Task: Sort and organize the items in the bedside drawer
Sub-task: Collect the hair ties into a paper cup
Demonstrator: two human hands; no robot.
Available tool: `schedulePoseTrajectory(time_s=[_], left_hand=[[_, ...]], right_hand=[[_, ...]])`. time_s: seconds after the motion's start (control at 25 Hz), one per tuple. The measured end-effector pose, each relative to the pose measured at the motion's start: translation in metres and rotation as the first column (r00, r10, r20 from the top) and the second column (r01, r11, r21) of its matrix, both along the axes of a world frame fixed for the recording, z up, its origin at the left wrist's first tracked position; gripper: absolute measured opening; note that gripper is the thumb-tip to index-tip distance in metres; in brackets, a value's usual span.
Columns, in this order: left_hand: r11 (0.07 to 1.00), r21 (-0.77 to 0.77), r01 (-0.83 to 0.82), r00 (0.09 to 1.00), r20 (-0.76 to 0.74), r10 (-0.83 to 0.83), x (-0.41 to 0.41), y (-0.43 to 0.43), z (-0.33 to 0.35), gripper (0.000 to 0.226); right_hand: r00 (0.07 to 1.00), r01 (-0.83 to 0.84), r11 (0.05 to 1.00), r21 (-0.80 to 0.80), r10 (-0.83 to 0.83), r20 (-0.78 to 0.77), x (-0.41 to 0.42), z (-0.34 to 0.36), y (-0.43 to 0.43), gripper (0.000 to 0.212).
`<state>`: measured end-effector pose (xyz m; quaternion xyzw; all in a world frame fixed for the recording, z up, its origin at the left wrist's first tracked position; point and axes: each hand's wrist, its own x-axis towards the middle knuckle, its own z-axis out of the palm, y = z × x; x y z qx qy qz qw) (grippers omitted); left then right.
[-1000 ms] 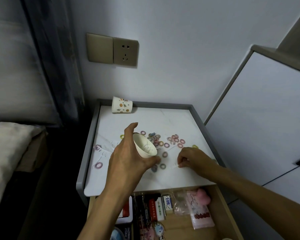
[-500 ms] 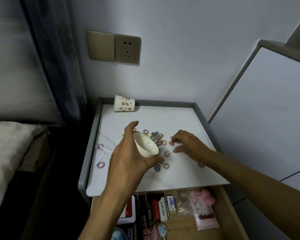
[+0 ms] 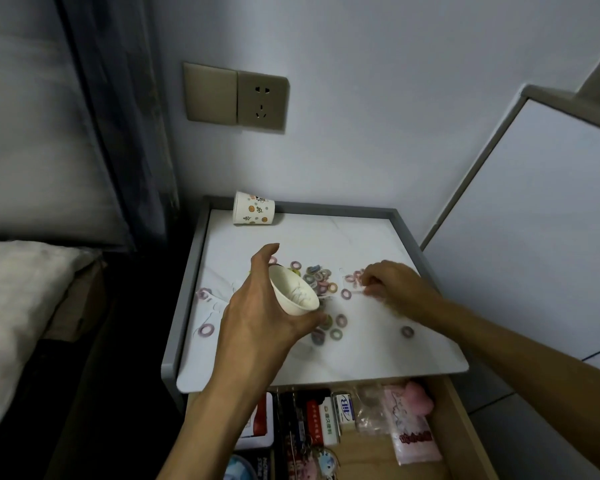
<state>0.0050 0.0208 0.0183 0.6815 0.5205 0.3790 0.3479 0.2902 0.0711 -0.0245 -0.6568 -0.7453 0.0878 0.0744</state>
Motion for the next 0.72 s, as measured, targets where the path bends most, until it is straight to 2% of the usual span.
schedulePoseTrajectory(time_s=[0.12, 0.28, 0.36, 0.52, 0.72], left_hand=[[1.0, 0.0, -0.005, 1.0, -0.006, 0.005, -0.001, 0.0, -0.001, 0.1], [1.0, -0.007, -0.02, 1.0, -0.006, 0.02, -0.005, 0.002, -0.001, 0.101], [1.0, -0.013, -0.027, 1.0, -0.015, 0.027, -0.008, 0.003, -0.001, 0.102], [0.999, -0.011, -0.03, 0.999, -0.039, 0.029, -0.011, 0.004, -0.001, 0.102], [1.0, -0.007, -0.013, 0.999, -0.036, 0.012, -0.007, 0.002, 0.0, 0.1]], right_hand=[[1.0, -0.005, 0.994, 0.113, 0.004, 0.011, -0.004, 0.014, 0.026, 0.016], [0.973, -0.161, 0.987, -0.029, 0.163, 0.16, -0.018, 0.0, 0.06, 0.017], [0.962, -0.2, 0.975, -0.096, 0.213, 0.17, -0.017, -0.009, 0.063, 0.016], [0.979, -0.16, 0.981, -0.112, 0.173, 0.112, -0.005, -0.012, 0.061, 0.012], [0.982, -0.08, 0.99, -0.116, 0.098, 0.163, 0.003, -0.015, 0.044, 0.011]])
